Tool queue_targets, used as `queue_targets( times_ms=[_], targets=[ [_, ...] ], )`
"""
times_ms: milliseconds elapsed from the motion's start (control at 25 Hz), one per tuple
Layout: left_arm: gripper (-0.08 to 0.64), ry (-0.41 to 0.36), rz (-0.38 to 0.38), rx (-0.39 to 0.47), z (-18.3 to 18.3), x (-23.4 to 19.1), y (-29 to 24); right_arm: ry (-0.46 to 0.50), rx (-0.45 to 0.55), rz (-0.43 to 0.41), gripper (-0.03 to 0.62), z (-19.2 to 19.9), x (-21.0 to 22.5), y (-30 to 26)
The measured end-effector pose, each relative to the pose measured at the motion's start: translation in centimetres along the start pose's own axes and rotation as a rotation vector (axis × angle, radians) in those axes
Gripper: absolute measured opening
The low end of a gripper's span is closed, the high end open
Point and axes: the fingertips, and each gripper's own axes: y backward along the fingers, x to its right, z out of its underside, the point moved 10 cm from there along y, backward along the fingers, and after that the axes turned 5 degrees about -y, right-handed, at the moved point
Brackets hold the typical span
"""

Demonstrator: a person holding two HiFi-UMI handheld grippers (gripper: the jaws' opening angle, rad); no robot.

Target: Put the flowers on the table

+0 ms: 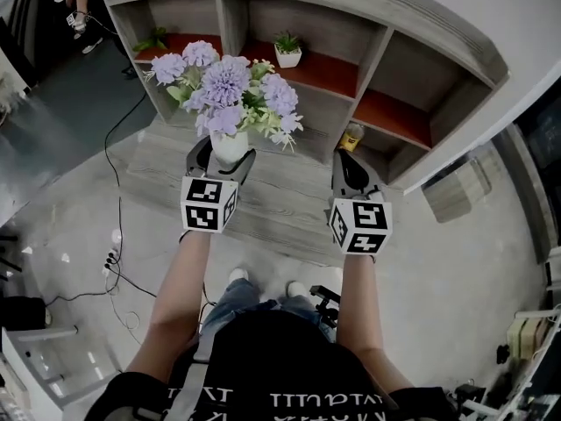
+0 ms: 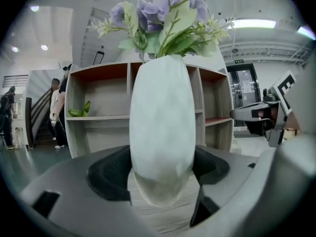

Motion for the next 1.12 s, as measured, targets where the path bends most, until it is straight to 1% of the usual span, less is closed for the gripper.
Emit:
queue_targets(
  times_ms=[240, 480, 840, 1120],
  targets=[
    [0.373, -0.003, 0.087, 0.0, 1.4, -2.2, -1.6, 0.009, -0.023, 0.08, 0.017, 0.6, -2.6, -1.0],
    [0.374, -0.017, 0.163, 0.015, 2.6, -3.8, -3.2, 0.028, -0.016, 0.149, 0.017, 0.6, -4.7, -2.1],
    [0.373, -0.033, 0.225, 0.032, 4.3, -4.5, -5.0, 0.051, -0.046, 0.186, 0.017, 1.7, -7.2, -2.8],
    [0.373, -0.037, 0.235, 0.06, 4.9, -4.6, -6.0, 0.09, -0.077, 0.189, 0.017, 2.2, -8.5, -3.5]
  ],
)
